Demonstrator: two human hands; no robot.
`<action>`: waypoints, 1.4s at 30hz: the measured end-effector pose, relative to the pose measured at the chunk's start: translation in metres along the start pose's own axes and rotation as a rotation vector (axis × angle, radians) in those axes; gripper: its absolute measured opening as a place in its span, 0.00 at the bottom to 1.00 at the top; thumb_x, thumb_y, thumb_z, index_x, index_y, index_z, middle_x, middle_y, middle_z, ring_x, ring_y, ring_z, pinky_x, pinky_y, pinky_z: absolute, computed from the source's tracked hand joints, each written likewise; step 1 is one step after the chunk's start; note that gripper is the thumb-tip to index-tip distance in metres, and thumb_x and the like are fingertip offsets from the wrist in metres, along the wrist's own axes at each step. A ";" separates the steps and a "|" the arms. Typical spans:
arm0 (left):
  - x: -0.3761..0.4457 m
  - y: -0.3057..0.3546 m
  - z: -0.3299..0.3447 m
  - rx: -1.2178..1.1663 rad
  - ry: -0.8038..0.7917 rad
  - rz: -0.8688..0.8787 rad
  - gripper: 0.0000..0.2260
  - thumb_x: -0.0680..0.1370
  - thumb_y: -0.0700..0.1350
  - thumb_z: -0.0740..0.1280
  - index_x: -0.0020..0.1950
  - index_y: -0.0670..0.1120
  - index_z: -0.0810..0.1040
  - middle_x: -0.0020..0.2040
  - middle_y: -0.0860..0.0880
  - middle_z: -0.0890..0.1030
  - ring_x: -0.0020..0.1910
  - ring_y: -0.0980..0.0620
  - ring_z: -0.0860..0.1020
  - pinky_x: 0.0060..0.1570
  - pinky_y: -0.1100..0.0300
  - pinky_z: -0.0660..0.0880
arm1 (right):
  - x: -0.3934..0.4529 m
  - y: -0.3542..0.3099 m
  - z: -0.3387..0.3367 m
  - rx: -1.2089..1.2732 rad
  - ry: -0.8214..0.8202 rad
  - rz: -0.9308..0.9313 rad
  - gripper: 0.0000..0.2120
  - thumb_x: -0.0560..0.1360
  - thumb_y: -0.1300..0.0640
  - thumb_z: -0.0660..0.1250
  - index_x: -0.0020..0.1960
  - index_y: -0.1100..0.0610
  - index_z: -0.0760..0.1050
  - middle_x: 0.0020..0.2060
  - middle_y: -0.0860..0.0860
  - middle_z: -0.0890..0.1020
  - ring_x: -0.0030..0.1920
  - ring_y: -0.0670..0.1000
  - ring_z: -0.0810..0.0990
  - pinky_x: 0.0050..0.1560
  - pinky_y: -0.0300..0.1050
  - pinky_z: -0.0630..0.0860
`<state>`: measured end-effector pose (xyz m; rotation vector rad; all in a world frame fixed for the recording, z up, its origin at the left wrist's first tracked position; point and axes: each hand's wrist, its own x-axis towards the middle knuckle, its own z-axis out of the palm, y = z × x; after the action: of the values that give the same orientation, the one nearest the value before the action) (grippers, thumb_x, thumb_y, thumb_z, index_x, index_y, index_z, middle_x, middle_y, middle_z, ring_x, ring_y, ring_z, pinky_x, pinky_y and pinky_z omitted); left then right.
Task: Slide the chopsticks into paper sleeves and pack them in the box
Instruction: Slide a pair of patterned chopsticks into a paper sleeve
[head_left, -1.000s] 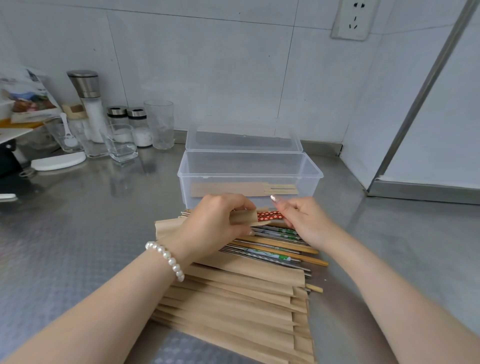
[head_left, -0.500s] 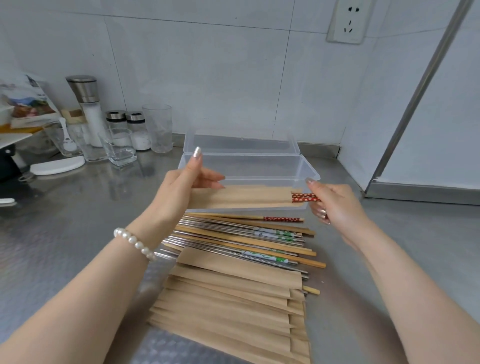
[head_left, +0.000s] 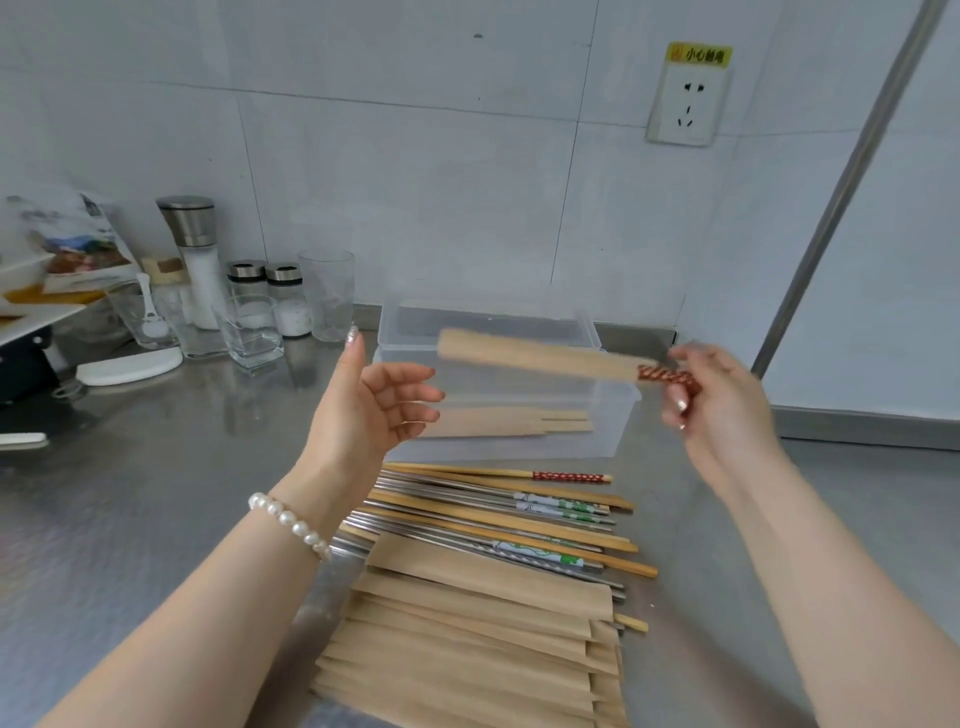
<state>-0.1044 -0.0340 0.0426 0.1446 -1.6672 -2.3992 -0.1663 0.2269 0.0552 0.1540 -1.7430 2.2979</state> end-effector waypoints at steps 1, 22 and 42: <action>0.000 0.000 -0.002 0.012 0.022 0.017 0.29 0.79 0.61 0.46 0.43 0.41 0.78 0.32 0.46 0.81 0.30 0.50 0.76 0.41 0.55 0.70 | 0.008 -0.007 0.000 -0.019 0.042 -0.038 0.12 0.80 0.61 0.55 0.40 0.56 0.72 0.28 0.50 0.71 0.22 0.44 0.65 0.24 0.37 0.60; 0.006 -0.001 -0.008 0.016 0.026 0.085 0.29 0.80 0.58 0.48 0.39 0.40 0.78 0.29 0.46 0.80 0.29 0.50 0.75 0.36 0.58 0.71 | 0.038 0.020 0.076 -1.313 -0.372 -0.006 0.27 0.80 0.41 0.48 0.60 0.58 0.77 0.51 0.60 0.81 0.50 0.57 0.78 0.49 0.47 0.72; -0.020 -0.026 0.011 0.735 -0.466 0.209 0.07 0.65 0.42 0.77 0.36 0.47 0.80 0.31 0.53 0.79 0.31 0.56 0.73 0.35 0.64 0.71 | -0.001 0.005 0.026 -0.989 -0.128 -0.342 0.15 0.76 0.56 0.63 0.37 0.65 0.78 0.31 0.63 0.78 0.32 0.56 0.73 0.37 0.44 0.70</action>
<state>-0.0906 -0.0105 0.0209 -0.4870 -2.5514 -1.6408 -0.1688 0.2010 0.0571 0.3640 -2.4504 1.0356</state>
